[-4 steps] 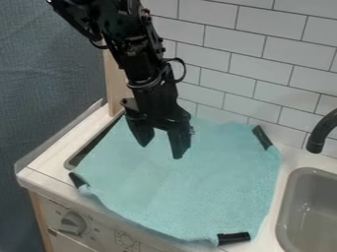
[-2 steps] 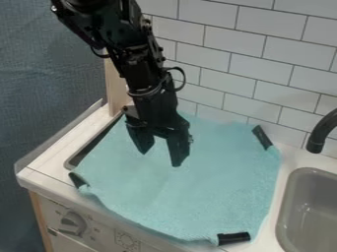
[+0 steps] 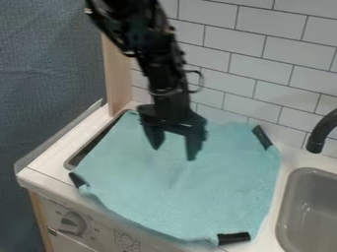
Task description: Fold cloth from the top right to the bottom left
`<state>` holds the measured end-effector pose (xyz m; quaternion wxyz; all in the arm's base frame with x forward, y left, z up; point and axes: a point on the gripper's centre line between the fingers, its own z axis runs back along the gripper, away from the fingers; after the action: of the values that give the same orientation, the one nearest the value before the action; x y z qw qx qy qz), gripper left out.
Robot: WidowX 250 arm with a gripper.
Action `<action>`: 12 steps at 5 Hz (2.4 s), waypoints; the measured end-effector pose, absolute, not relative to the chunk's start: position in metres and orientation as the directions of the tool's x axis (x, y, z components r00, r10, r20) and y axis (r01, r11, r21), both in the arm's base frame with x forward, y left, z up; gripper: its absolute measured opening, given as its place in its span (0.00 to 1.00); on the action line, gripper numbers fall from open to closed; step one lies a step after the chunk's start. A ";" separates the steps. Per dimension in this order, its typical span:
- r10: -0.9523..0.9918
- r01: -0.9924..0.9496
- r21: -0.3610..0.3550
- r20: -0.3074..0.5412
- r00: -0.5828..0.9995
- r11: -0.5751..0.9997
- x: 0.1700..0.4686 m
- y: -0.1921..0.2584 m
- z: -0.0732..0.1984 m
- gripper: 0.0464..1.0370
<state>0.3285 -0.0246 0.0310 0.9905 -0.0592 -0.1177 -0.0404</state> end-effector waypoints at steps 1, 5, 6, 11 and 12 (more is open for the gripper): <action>0.004 0.016 -0.092 0.216 0.976 0.996 0.353 -0.041 0.015 0.96; 0.073 -0.051 -0.098 0.231 0.970 0.994 0.420 -0.114 0.005 0.96; 0.101 -0.082 -0.085 0.250 0.963 0.993 0.437 -0.126 0.006 0.96; 0.075 -0.079 0.006 0.260 0.963 0.997 0.466 -0.155 -0.027 0.96; 0.069 -0.071 -0.001 0.265 0.962 0.997 0.471 -0.157 -0.028 0.91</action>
<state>0.4709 -0.1573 -0.0276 0.9904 0.0045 -0.1338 0.0352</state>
